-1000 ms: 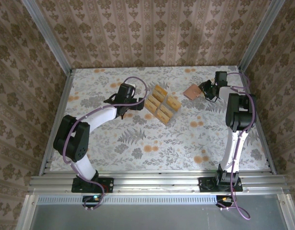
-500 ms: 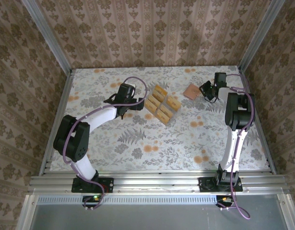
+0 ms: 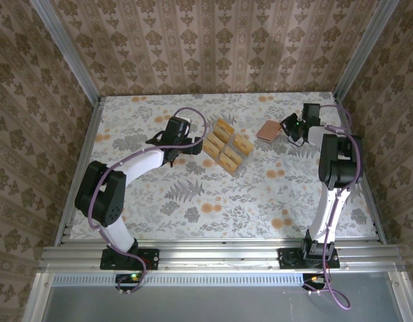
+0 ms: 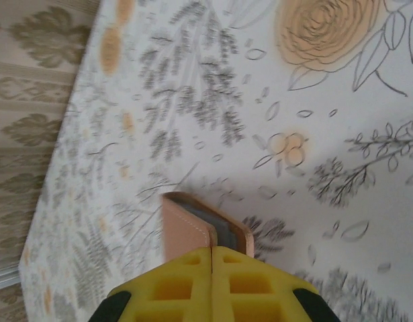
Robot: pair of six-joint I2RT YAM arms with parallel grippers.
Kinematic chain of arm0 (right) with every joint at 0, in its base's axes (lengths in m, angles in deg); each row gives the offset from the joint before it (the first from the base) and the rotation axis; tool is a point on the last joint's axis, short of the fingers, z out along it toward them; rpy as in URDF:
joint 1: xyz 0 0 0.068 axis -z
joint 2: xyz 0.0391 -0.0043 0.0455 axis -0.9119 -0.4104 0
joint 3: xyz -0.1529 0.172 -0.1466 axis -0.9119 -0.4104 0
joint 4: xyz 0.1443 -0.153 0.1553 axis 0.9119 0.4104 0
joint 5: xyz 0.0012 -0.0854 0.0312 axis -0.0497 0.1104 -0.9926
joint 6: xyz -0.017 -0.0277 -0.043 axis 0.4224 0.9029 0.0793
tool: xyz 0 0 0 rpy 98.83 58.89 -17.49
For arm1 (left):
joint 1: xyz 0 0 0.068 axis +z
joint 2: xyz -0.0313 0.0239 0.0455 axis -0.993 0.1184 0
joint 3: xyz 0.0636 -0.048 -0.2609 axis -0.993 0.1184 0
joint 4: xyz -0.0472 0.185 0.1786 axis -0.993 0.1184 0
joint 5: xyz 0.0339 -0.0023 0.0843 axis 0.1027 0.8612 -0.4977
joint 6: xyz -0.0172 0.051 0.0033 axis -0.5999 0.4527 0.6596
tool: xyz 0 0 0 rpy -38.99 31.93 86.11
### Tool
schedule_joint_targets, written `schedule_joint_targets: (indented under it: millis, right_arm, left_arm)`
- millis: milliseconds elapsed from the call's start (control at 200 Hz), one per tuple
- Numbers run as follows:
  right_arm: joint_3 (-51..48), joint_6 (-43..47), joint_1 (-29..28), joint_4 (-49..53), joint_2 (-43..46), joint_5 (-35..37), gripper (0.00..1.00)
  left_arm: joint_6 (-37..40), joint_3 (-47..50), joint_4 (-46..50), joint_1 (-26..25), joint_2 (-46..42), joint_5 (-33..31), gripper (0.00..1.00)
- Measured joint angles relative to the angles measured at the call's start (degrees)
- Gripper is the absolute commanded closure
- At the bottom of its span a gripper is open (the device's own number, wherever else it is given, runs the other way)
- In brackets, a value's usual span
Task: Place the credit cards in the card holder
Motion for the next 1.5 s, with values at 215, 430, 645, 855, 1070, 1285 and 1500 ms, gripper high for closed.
schedule_joint_targets:
  millis: [215, 430, 645, 855, 1070, 1285, 1500]
  right_arm:
    - [-9.5, 0.5, 0.0, -1.9, 12.1, 1.5, 1.00]
    - [-19.3, 1.2, 0.0, -2.0, 21.8, 2.1, 1.00]
    - [-22.5, 1.1, -0.8, -1.6, 31.8, 2.9, 1.00]
    - [-22.5, 0.3, -4.2, -1.6, 41.7, 3.4, 1.00]
    - [-20.2, -1.7, -10.3, -1.5, 45.0, 3.3, 1.00]
    - [-16.5, -6.1, -18.0, -4.2, 42.4, 1.1, 1.00]
    - [-12.7, -11.5, -25.8, -10.2, 34.1, -1.9, 1.00]
  left_arm:
    - [0.0, -0.5, 0.2, -0.6, 0.0, 0.0, 0.00]
    - [0.0, -0.5, 0.6, -0.6, -0.2, 0.5, 0.00]
    - [0.0, -0.5, 1.0, -0.6, -3.2, 3.3, 0.00]
    - [-0.9, -1.4, 1.1, 0.5, -5.8, 10.8, 0.00]
    - [-4.8, -2.4, -1.0, 3.6, -6.9, 21.4, 0.00]
    - [-10.5, -2.0, -6.9, 7.5, -9.4, 30.9, 0.00]
    - [-16.0, 0.6, -15.4, 10.8, -11.2, 38.5, 0.00]
